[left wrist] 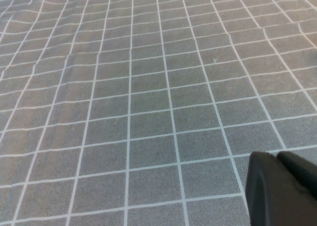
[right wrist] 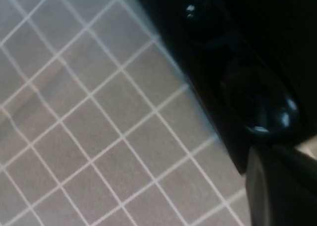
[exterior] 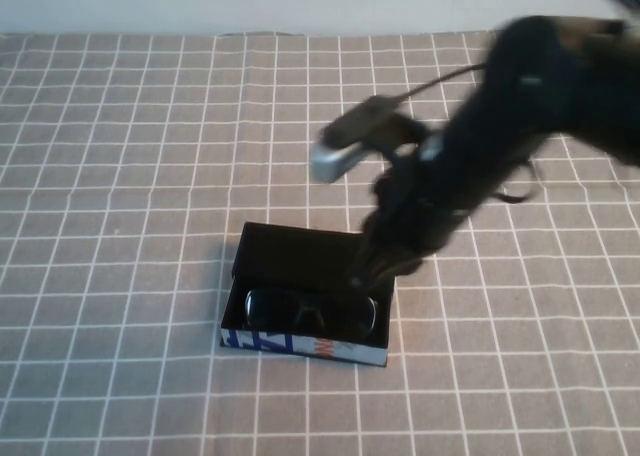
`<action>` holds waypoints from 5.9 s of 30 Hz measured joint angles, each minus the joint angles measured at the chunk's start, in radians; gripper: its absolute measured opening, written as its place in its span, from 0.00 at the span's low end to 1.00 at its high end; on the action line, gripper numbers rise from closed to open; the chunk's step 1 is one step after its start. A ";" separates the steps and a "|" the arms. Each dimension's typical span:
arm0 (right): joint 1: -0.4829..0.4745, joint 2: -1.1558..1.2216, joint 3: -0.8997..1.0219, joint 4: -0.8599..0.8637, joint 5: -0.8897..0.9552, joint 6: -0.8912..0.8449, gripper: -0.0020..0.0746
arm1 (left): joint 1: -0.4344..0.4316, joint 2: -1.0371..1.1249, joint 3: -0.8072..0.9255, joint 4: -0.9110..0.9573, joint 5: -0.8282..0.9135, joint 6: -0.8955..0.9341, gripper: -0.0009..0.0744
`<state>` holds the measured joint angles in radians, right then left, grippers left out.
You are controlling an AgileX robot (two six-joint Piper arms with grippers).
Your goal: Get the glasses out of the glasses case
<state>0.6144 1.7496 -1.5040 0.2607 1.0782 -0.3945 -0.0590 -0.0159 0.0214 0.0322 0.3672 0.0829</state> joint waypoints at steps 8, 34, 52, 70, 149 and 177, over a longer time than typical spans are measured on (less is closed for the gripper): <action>0.068 0.290 -0.313 -0.015 0.132 -0.222 0.06 | 0.000 0.000 0.000 0.000 0.000 0.000 0.01; 0.092 0.403 -0.363 -0.103 0.126 -0.368 0.46 | 0.000 0.000 0.000 0.000 0.000 0.000 0.01; 0.092 0.420 -0.363 -0.092 0.079 -0.383 0.46 | 0.000 0.000 0.000 0.000 0.000 0.000 0.01; 0.092 0.434 -0.363 -0.078 0.090 -0.397 0.46 | 0.000 0.000 0.000 0.000 0.000 0.000 0.01; -0.304 0.088 0.286 0.141 -0.246 0.305 0.38 | 0.000 0.000 0.000 0.000 0.000 0.000 0.01; -0.304 -1.011 0.789 -0.085 -0.179 0.305 0.00 | 0.000 0.000 0.000 0.000 0.000 0.000 0.01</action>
<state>0.3103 0.7381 -0.7154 0.1756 0.8994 -0.0893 -0.0590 -0.0159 0.0214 0.0322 0.3672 0.0829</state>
